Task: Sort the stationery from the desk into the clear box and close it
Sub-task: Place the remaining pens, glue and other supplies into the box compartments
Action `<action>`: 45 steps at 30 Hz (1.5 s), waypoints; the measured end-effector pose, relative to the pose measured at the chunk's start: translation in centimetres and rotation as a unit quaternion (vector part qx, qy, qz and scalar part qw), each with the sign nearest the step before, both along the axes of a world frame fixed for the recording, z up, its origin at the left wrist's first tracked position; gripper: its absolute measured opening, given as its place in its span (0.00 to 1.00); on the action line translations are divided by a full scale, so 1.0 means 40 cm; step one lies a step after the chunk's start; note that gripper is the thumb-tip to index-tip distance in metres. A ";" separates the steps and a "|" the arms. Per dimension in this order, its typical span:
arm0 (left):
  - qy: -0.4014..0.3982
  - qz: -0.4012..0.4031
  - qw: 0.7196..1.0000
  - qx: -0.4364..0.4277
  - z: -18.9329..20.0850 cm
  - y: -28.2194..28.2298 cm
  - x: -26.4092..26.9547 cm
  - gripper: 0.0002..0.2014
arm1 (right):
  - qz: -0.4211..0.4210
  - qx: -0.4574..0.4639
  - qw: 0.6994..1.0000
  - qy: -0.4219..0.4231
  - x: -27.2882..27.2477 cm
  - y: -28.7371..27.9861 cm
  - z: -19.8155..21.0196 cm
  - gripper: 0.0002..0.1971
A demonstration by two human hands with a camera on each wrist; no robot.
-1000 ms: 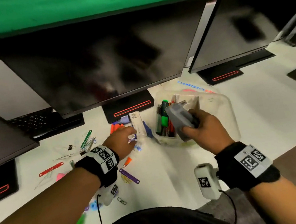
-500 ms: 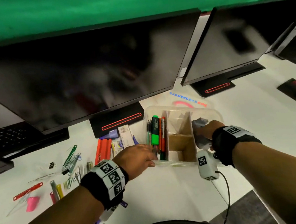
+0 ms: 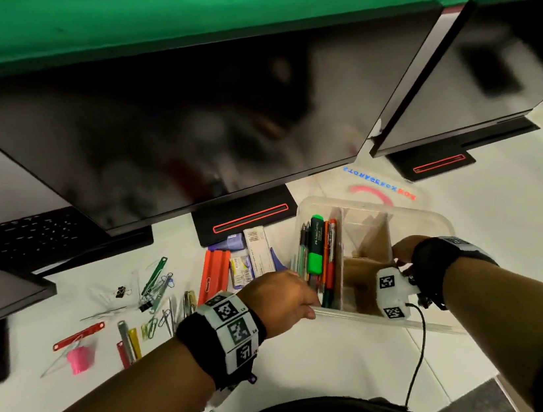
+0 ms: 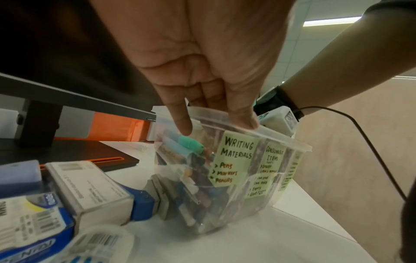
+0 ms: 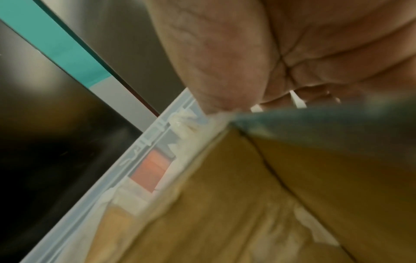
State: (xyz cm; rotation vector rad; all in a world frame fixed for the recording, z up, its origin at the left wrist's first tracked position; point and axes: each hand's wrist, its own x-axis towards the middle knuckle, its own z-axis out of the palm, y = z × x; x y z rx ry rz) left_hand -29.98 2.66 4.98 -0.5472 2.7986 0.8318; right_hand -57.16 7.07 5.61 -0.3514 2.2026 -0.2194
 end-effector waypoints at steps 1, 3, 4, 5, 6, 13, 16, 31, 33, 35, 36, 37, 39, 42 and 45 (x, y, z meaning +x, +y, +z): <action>0.002 -0.007 1.000 -0.005 0.002 -0.003 0.001 0.15 | -0.001 0.003 1.000 0.013 -0.006 0.001 -0.008 0.13; 0.024 -0.001 1.000 -0.010 0.011 -0.008 0.008 0.15 | 0.002 0.016 1.000 -0.009 -0.007 -0.005 0.005 0.11; 0.050 0.017 0.999 -0.007 0.018 -0.013 0.016 0.15 | -0.015 0.011 1.000 -0.005 0.006 -0.010 0.030 0.10; 0.085 0.048 0.995 -0.003 0.023 -0.021 0.025 0.16 | -0.018 0.003 1.000 0.006 0.002 -0.016 0.035 0.08; 0.124 0.095 0.988 -0.003 0.029 -0.032 0.033 0.16 | -0.024 -0.016 0.999 0.024 0.006 -0.015 0.052 0.07; -0.080 0.351 0.932 -0.037 -0.072 -0.183 0.120 0.11 | 0.069 -0.140 0.986 0.062 0.074 0.021 0.107 0.13; -0.170 0.389 0.905 -0.026 -0.114 -0.180 0.144 0.21 | 0.214 -0.138 0.962 0.102 0.118 0.065 0.116 0.24; -0.080 0.496 0.861 0.074 -0.134 -0.162 0.142 0.50 | 0.278 -0.202 0.930 0.131 0.164 0.184 0.008 0.43; 0.007 0.524 0.846 0.093 -0.126 -0.149 0.160 0.48 | 0.269 -0.205 0.931 0.137 0.166 0.183 0.010 0.39; 0.091 0.524 0.842 0.093 -0.122 -0.125 0.181 0.43 | 0.266 -0.214 0.930 0.138 0.169 0.182 0.010 0.37; 0.123 0.521 0.840 0.088 -0.121 -0.111 0.190 0.41 | 0.265 -0.215 0.930 0.139 0.172 0.182 0.010 0.36; 0.146 0.520 0.838 0.082 -0.119 -0.098 0.197 0.39 | 0.265 -0.215 0.929 0.143 0.175 0.182 0.010 0.36; 0.168 0.518 0.836 0.067 -0.122 -0.078 0.200 0.37 | 0.262 -0.210 0.930 0.149 0.177 0.181 0.011 0.36; 0.181 0.507 0.841 0.052 -0.118 -0.059 0.199 0.34 | 0.256 -0.205 0.932 0.154 0.180 0.180 0.013 0.35; 0.202 0.497 0.842 0.057 -0.096 -0.053 0.194 0.34 | 0.241 -0.204 0.936 0.158 0.178 0.178 0.013 0.34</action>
